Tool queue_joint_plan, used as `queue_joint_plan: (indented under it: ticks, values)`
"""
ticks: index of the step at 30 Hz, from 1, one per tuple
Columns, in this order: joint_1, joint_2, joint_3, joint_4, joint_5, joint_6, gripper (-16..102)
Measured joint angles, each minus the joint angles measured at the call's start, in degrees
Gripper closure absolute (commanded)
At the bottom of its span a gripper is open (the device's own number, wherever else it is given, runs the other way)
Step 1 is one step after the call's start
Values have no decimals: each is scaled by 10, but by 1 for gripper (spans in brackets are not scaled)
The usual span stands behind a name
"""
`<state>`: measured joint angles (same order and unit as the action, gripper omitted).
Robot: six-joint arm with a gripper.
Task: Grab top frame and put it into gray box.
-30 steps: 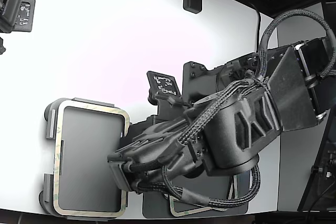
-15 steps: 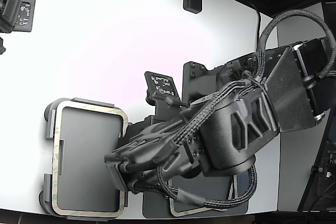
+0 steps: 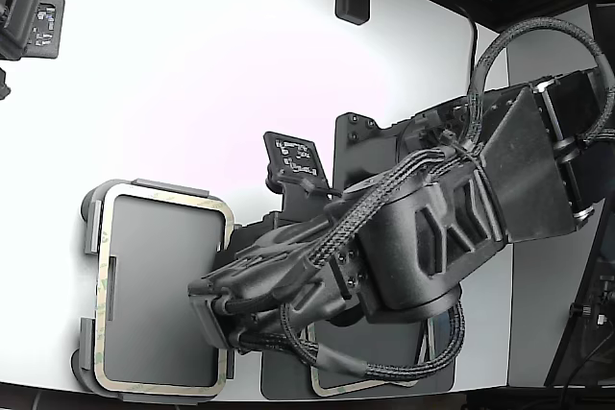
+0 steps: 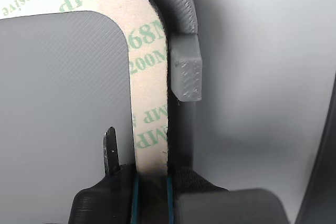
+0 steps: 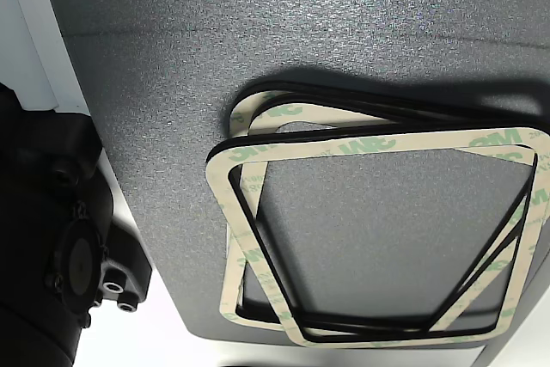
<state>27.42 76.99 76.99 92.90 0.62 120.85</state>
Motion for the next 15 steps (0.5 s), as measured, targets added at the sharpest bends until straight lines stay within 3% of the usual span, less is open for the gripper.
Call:
queue_joint_plan:
  ticks: [8, 9, 10, 11, 12, 15]
  values:
    - [0, -1, 3, -4, 4, 1, 98]
    - [0, -2, 3, -4, 4, 1, 93]
    - [0, -4, 3, -4, 4, 1, 70]
    - [0, -4, 3, -4, 4, -1, 13]
    - [0, -4, 3, -9, 4, -9, -5]
    - [-1, -4, 15, -30, 5, -12, -14]
